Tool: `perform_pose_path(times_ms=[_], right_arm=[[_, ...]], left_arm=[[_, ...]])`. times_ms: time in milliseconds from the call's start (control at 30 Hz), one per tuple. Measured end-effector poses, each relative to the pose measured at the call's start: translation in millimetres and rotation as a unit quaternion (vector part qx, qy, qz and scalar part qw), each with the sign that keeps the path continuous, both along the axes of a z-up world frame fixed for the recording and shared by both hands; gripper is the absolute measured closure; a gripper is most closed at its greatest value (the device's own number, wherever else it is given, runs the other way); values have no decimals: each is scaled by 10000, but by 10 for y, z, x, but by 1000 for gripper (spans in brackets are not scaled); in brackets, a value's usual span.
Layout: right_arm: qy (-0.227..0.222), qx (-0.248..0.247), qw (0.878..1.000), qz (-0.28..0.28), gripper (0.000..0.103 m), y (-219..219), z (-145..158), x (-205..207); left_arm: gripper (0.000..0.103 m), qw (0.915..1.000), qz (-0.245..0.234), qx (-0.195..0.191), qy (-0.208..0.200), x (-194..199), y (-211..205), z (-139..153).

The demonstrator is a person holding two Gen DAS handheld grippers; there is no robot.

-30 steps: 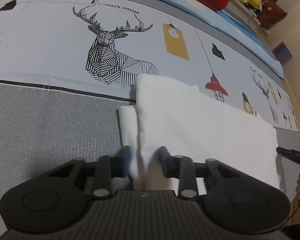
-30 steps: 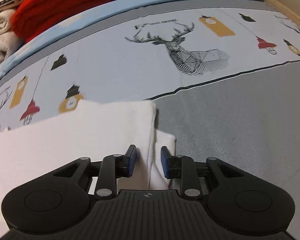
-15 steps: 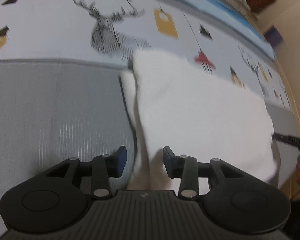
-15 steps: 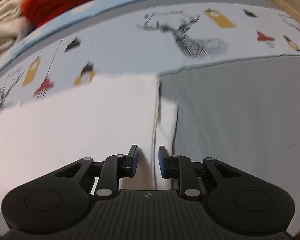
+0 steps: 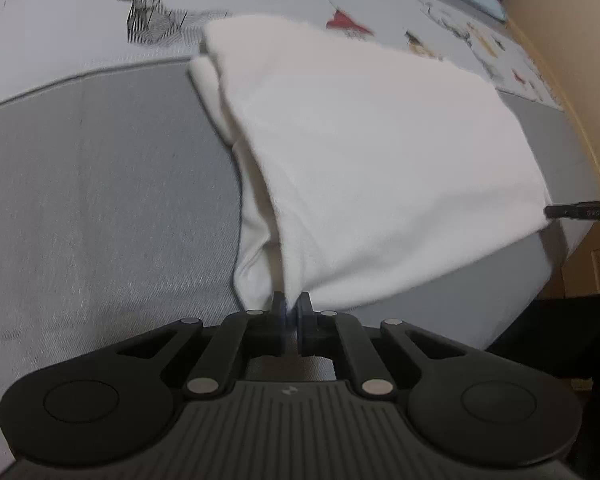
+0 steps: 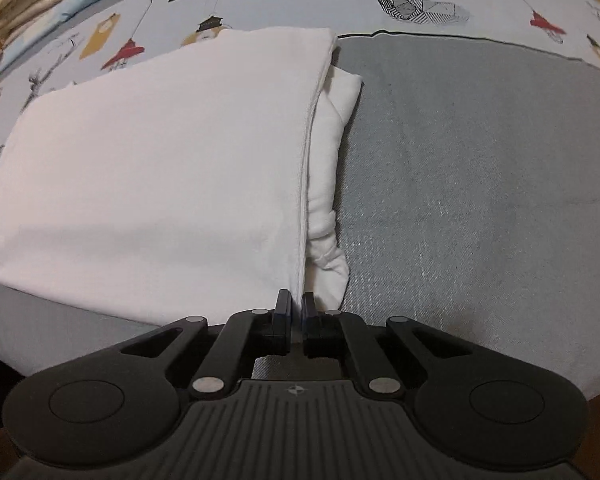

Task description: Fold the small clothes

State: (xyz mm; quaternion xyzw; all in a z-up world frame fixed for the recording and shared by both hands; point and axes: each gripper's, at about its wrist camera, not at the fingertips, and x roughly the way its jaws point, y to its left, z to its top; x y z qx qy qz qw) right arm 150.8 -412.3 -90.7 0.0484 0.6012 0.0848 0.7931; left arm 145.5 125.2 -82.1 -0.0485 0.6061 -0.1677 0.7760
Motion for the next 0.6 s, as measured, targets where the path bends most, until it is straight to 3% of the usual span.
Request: perform_pose_path(times_ms=[133,200,267,333,400,433,600], right_arm=[[202,-106,9997,75,99,-61,-34,-5],[248,-61,9996,73,98,-73,-25,3],[193,1,9998,-97,97,-127,34,46],[-57,237,9994,-251,89,-189,126,83],[-383,310,9976,-487,56,-254,201,140],[-512,302,9962,-634,50,-280,214,172],[-725,296,9940,-760,51,-160,114,397]], left_arm=[[97,9993,-241,214,184,-33,-67,-45],[94,9998,-97,117,86,3,-20,32],[77,9997,135,-140,-127,58,70,131],[52,9972,526,-395,-356,141,187,223],[48,9932,909,-541,-497,222,259,265],[47,9913,1042,-616,-509,278,278,251],[47,9881,1388,-490,-447,520,165,131]])
